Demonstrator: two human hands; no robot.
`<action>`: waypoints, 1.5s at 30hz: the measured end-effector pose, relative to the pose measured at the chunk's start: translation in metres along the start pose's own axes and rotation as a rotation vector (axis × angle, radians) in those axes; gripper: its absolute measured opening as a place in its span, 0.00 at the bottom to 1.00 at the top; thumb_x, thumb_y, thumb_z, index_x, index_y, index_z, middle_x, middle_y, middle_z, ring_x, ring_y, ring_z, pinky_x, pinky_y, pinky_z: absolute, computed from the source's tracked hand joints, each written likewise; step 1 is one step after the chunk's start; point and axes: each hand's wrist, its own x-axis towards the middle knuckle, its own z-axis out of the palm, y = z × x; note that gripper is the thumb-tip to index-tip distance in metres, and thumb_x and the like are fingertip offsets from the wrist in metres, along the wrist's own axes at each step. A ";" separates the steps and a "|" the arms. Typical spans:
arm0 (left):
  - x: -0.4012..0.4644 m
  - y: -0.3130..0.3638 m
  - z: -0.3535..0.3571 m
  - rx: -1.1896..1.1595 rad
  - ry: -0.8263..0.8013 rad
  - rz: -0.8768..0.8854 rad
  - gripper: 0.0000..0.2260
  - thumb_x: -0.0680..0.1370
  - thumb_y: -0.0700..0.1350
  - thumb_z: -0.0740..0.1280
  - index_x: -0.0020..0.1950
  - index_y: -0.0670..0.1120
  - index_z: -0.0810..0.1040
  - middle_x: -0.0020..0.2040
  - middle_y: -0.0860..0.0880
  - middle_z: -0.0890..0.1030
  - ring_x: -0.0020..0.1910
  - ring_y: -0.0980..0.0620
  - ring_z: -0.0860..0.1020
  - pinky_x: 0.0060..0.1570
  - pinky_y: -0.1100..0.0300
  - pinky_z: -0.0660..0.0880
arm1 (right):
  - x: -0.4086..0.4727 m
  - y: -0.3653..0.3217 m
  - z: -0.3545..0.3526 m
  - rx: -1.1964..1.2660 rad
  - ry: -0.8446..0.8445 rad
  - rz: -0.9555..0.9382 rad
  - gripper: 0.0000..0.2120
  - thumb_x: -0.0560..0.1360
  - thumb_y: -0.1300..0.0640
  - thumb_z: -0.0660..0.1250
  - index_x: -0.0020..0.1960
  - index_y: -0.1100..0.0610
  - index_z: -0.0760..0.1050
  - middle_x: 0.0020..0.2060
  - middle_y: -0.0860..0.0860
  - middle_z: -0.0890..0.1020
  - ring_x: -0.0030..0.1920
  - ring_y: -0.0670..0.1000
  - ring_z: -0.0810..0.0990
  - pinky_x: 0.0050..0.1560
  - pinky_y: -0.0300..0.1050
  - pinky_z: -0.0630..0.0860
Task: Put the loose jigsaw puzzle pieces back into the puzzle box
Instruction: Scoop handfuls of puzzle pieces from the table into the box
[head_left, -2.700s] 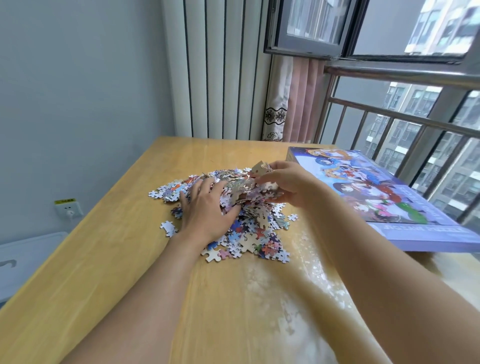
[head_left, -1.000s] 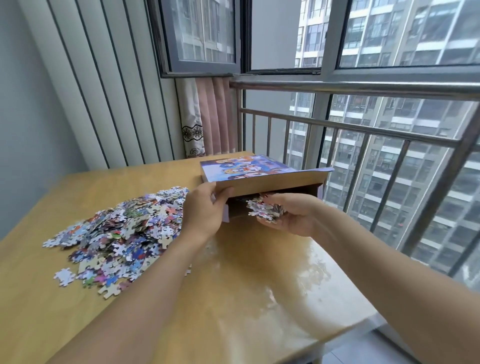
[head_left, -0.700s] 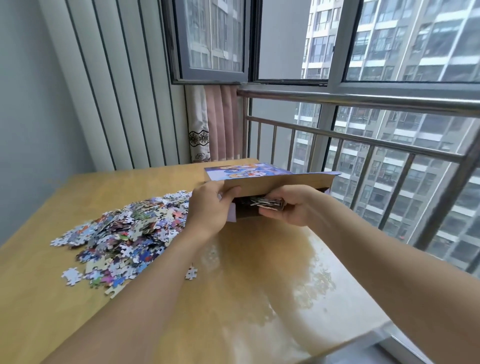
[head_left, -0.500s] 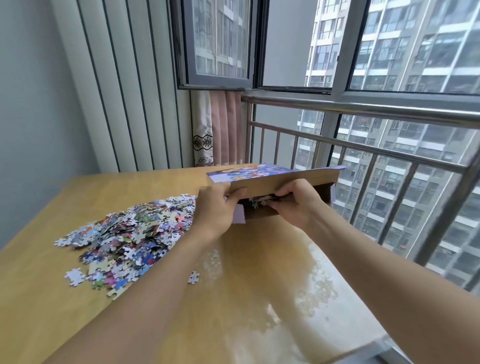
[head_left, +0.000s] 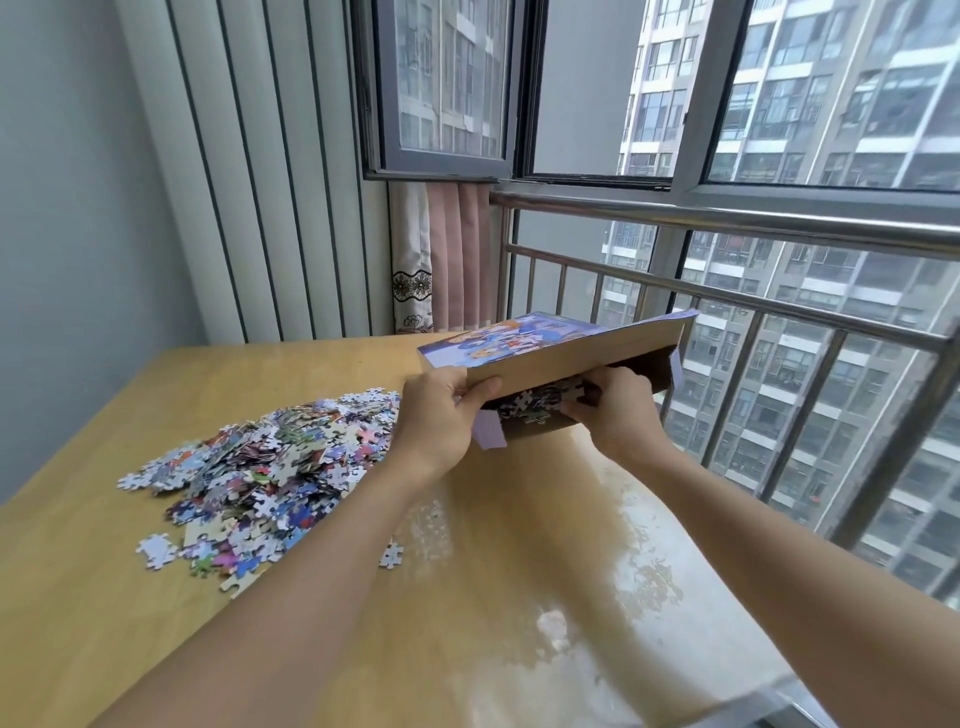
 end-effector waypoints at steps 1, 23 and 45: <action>0.000 0.001 0.000 0.000 0.003 0.003 0.08 0.78 0.45 0.72 0.52 0.41 0.86 0.44 0.48 0.86 0.47 0.45 0.84 0.48 0.55 0.78 | 0.000 -0.001 -0.001 -0.075 0.003 -0.073 0.13 0.75 0.59 0.75 0.58 0.61 0.82 0.50 0.56 0.85 0.50 0.56 0.81 0.46 0.42 0.71; -0.006 -0.013 -0.002 -0.005 -0.086 0.061 0.09 0.78 0.47 0.72 0.54 0.46 0.87 0.51 0.49 0.86 0.52 0.48 0.82 0.52 0.53 0.79 | -0.018 -0.019 0.015 -0.291 -0.613 -0.432 0.38 0.73 0.40 0.73 0.79 0.43 0.62 0.74 0.43 0.70 0.73 0.47 0.68 0.70 0.39 0.65; -0.051 -0.030 -0.033 -0.019 -0.563 -0.147 0.10 0.77 0.43 0.70 0.39 0.58 0.80 0.38 0.62 0.81 0.43 0.59 0.80 0.48 0.58 0.77 | -0.085 -0.093 -0.002 0.278 -0.420 -0.382 0.16 0.71 0.72 0.61 0.42 0.57 0.83 0.36 0.53 0.86 0.36 0.51 0.85 0.38 0.50 0.83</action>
